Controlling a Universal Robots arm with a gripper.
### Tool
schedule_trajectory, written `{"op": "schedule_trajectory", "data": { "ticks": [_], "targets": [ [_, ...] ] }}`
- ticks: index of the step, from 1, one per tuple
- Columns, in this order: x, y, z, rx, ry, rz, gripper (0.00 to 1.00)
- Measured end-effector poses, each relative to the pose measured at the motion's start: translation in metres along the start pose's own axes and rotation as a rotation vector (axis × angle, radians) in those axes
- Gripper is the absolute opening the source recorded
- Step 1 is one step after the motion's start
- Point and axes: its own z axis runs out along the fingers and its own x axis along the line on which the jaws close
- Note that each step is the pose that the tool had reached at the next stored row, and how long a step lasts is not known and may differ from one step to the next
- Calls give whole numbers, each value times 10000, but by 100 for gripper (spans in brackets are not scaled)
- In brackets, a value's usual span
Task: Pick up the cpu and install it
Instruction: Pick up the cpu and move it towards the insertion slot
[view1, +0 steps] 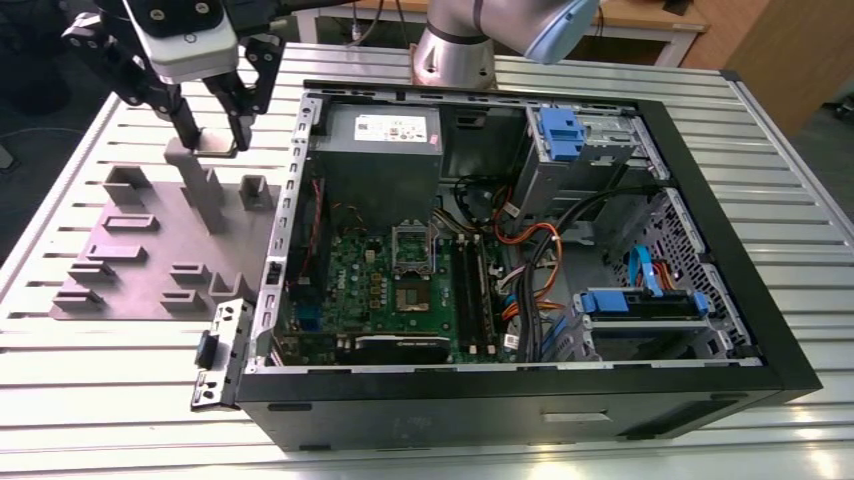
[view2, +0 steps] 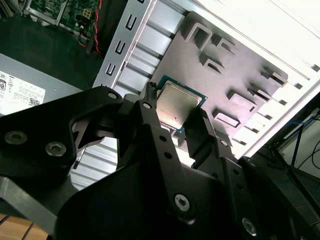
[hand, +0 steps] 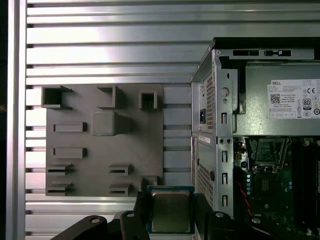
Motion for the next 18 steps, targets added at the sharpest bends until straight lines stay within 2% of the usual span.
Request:
{"op": "schedule_trajectory", "data": {
  "ticks": [8,18],
  "targets": [
    [-111,3,-1,0,0,2,47],
    [-127,-37,0,0,0,3,47]
  ]
}}
